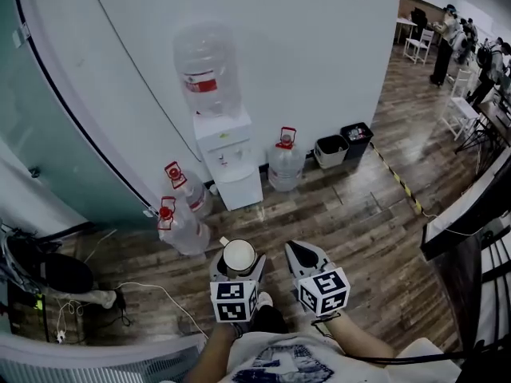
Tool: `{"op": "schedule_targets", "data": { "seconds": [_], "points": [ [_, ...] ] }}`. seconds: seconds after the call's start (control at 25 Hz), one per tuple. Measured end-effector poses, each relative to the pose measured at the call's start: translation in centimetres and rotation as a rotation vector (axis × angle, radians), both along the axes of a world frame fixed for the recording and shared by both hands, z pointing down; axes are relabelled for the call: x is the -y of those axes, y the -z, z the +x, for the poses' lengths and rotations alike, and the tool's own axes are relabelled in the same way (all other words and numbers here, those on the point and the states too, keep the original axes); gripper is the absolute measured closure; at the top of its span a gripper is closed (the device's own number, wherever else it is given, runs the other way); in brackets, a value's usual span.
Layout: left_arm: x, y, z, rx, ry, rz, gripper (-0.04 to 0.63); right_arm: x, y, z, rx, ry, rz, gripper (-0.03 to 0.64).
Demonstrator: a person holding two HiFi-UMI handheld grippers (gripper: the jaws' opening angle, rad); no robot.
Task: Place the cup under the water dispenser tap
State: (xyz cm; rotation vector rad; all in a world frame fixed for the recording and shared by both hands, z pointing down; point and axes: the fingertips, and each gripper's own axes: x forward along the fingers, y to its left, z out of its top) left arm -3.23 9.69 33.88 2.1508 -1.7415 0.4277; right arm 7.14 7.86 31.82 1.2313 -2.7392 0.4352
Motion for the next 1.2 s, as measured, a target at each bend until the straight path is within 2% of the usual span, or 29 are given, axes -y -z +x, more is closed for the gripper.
{"op": "schedule_targets", "data": {
  "seconds": [0.56, 0.8, 1.2],
  "points": [
    [13.9, -0.9, -10.6, -0.005, -0.014, -0.036, 0.163, 14.8, -0.3, -9.5, -0.015, -0.021, -0.024, 0.595],
    [17.4, -1.5, -12.0, -0.014, -0.027, -0.042, 0.163, 17.9, -1.1, -10.2, -0.027, -0.049, -0.046, 0.595],
    [24.3, -4.2, -12.0, -0.008, -0.05, -0.082, 0.163, 24.7, -4.2, -10.3, -0.041, -0.052, -0.092, 0.595]
  ]
}}
